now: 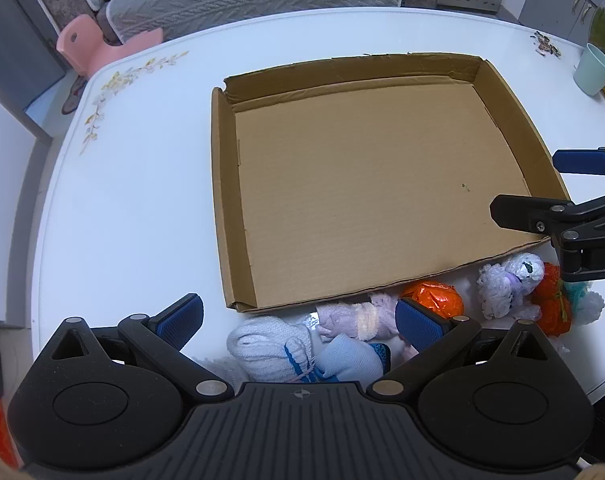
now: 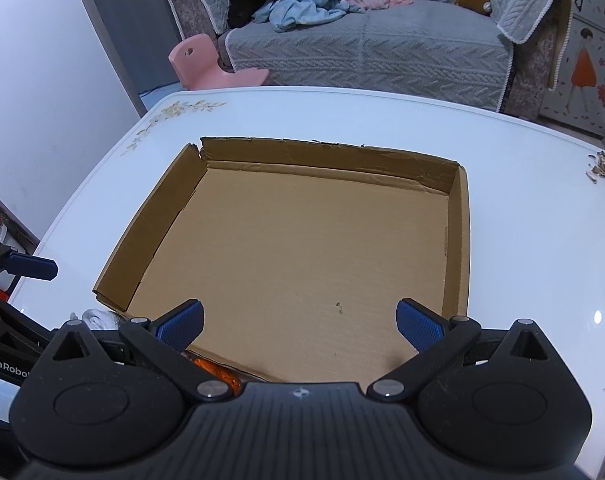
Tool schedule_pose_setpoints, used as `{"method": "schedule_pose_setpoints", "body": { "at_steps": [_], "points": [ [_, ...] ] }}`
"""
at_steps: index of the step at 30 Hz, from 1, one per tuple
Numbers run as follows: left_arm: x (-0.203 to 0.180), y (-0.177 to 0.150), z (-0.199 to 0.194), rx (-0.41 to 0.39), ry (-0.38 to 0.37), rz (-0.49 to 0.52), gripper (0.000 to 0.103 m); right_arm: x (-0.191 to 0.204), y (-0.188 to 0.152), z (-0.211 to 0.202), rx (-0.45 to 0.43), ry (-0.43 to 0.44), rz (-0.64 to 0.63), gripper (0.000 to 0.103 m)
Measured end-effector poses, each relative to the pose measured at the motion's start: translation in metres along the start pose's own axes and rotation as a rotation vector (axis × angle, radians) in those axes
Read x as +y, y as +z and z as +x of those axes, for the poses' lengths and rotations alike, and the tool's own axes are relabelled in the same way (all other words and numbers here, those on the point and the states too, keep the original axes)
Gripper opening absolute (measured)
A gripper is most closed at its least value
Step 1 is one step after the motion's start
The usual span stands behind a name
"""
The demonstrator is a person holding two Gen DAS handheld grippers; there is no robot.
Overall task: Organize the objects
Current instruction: 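Move both tools toward the bundled items beside the cardboard tray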
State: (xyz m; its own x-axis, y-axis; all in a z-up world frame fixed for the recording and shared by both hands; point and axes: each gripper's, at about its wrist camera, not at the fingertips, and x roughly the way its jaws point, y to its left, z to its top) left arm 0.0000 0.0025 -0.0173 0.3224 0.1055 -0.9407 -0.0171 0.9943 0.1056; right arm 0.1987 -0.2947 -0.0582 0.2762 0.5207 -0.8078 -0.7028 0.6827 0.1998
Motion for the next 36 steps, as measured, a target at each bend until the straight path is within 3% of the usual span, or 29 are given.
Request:
{"method": "schedule_pose_setpoints", "body": {
  "at_steps": [10, 15, 25, 32, 36],
  "points": [
    [0.001, -0.001, 0.002, 0.011, 0.000, 0.002, 0.102, -0.003, -0.002, 0.000, 0.001, -0.002, 0.003, 0.102],
    [0.012, -0.003, 0.000, 0.020, -0.035, -0.013, 0.102, -0.009, -0.003, -0.005, 0.001, -0.008, -0.004, 0.102],
    [0.070, -0.024, 0.025, 0.153, -0.125, -0.220, 0.102, -0.047, -0.022, -0.013, 0.077, -0.042, 0.042, 0.102],
    [0.060, -0.044, 0.027, 0.189, -0.112, -0.128, 0.102, -0.039, -0.032, -0.010, 0.160, -0.040, 0.024, 0.102],
    [0.065, -0.052, 0.033, 0.212, -0.105, -0.136, 0.102, -0.045, -0.038, -0.008, 0.199, -0.054, 0.060, 0.102]
  ]
}}
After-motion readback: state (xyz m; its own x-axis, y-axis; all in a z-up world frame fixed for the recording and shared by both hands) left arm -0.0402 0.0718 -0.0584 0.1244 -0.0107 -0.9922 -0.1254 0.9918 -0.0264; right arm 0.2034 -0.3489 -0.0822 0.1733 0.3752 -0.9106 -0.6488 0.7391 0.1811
